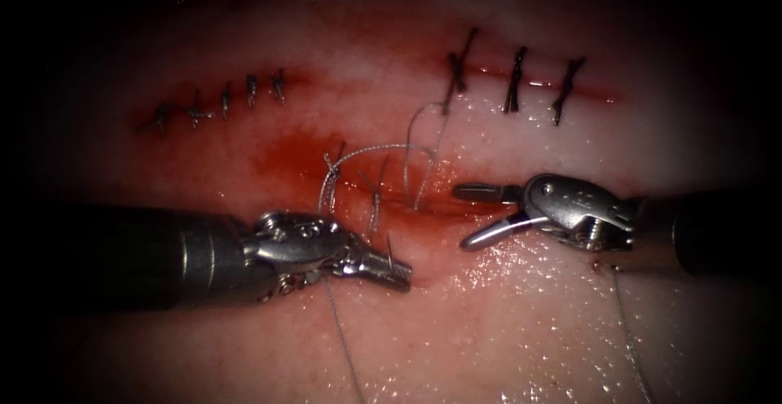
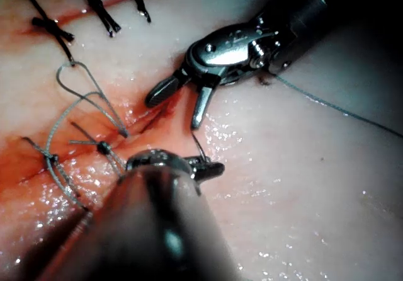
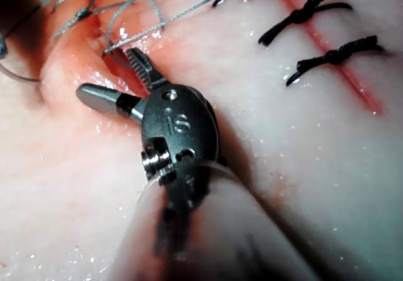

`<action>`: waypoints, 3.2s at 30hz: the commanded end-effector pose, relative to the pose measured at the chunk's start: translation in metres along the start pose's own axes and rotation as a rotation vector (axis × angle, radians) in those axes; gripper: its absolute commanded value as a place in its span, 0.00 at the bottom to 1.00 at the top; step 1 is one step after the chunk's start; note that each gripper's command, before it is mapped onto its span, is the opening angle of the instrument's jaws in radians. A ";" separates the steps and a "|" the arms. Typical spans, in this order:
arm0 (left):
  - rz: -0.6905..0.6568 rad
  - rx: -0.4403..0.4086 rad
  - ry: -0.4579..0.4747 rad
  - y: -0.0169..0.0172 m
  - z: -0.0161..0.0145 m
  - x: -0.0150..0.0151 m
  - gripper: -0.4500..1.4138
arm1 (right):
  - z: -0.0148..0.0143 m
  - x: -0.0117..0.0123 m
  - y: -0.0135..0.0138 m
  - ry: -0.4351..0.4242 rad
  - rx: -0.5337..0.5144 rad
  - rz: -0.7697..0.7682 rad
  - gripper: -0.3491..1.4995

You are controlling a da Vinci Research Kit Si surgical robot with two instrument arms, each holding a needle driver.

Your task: Wound Closure

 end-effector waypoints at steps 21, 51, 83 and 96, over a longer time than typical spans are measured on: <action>0.034 -0.109 0.027 0.0080 -0.0013 0.0007 0.00 | 0.0020 0.0006 -0.0028 -0.006 0.063 -0.138 0.79; 0.591 0.218 0.193 0.0246 -0.0070 0.0043 0.00 | 0.0056 -0.0042 -0.0031 -0.248 -0.005 -0.284 0.00; 0.614 0.566 -0.043 0.0175 -0.0132 -0.0012 0.00 | 0.0083 0.0059 -0.0243 -0.426 0.145 0.153 0.00; 0.629 0.610 -0.113 0.0169 -0.0152 -0.0012 0.00 | 0.0085 0.0075 -0.0188 -0.273 0.091 -0.216 0.85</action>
